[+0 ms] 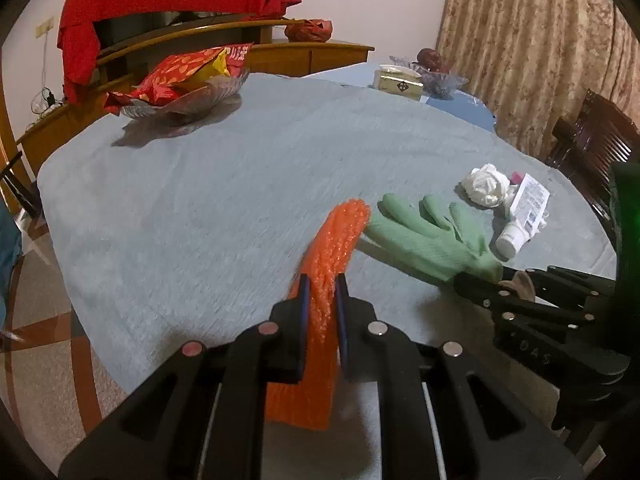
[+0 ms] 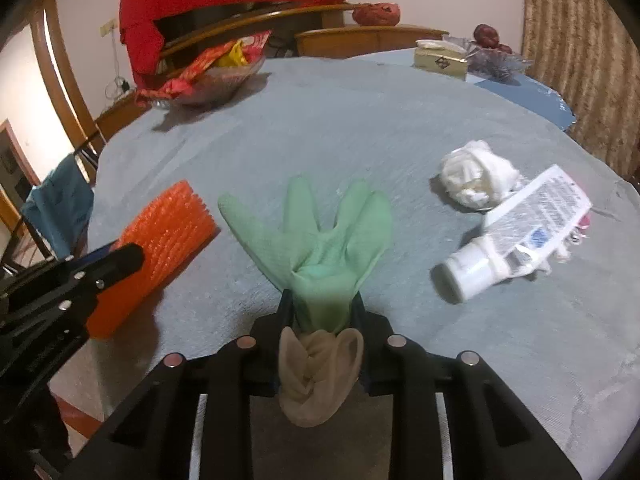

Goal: Collect trash
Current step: 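Carry the orange pad and green glove over the bin and release both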

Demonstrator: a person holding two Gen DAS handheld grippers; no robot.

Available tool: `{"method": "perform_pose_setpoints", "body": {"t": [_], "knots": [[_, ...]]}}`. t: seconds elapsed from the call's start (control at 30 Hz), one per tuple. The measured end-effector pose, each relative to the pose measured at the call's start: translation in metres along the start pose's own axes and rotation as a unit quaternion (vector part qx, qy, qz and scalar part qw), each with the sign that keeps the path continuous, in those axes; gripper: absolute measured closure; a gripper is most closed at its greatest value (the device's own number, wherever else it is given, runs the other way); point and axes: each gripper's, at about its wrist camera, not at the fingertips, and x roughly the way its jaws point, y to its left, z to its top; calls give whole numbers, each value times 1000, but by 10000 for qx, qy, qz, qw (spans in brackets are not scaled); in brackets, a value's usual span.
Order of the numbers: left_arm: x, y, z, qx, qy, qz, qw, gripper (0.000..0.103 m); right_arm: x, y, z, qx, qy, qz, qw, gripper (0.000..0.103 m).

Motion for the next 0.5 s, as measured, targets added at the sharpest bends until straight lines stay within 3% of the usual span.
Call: {"method": "perform_pose_setpoints", "body": {"t": [0.27,0.5], "knots": [[-19,-20,13,54,-188,-202,9996,92,-52,-21,9,275,-494,-122,9983,76],[-43,-66,27,295,-373,-589,9971,92,-112,-47,8,356,-931,-492,9938,76]]}}
